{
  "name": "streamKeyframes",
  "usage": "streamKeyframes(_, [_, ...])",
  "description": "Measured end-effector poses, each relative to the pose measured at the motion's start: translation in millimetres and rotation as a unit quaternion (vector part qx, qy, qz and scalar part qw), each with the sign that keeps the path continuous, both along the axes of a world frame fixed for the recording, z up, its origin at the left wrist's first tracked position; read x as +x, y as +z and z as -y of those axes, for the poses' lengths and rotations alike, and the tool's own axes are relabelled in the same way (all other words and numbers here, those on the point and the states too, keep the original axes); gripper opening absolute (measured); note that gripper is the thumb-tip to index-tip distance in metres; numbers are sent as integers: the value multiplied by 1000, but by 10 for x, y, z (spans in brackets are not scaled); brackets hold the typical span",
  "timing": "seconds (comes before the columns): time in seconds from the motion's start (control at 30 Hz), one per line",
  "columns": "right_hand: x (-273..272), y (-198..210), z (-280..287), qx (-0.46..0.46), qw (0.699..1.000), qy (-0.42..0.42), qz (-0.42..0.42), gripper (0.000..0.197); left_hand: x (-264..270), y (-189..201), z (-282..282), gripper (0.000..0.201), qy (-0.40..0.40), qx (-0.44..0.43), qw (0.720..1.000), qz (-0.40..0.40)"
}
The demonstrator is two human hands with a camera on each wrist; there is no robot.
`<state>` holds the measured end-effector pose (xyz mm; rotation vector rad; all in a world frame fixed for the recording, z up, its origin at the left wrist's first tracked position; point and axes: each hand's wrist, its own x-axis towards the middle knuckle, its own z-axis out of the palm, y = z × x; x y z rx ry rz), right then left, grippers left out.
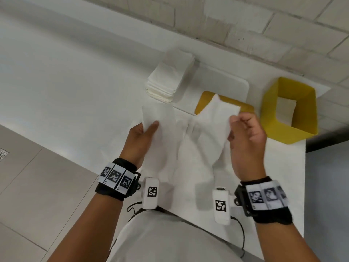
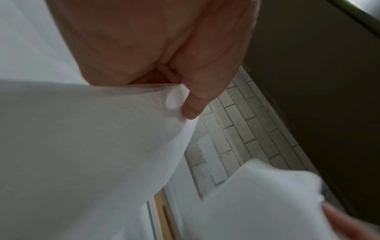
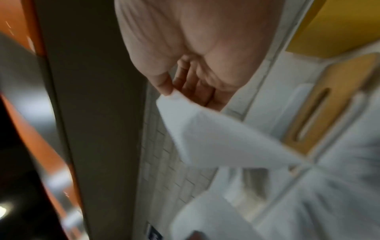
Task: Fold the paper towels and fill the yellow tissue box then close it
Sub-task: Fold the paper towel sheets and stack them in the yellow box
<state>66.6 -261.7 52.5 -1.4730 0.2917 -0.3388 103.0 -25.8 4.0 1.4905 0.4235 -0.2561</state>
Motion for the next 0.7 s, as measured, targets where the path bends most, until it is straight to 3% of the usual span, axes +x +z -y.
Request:
streamKeyframes(0.1, [-106,403,-27,132,987,88,34,12,-2,97,159,29,-22,-47,999,11])
streamKeyframes(0.17, [-140,517,-91,154,979,124,50,12,-23,190,280,32,-46,-89,995,21])
streamKeyframes(0.23, [-115,484,-166,83,989,113,38,18,-44,264,385,31,-65,-126,990,26])
streamKeyframes(0.37, [2,183,-238,-109,994,22,-9,10,-111,336,516,26,-135,-145,979,54])
streamKeyframes(0.5, [25,21,-260,-150,988,-24,-32,7,-130,332,547,46,-178,-151,970,70])
streamKeyframes(0.6, [29,-11,-281,-157,986,-37,-32,6,-100,336,500,30,-176,-167,969,49])
streamKeyframes(0.7, [50,-13,-313,-157,987,-36,-29,7,-68,338,460,58,-197,-158,967,29])
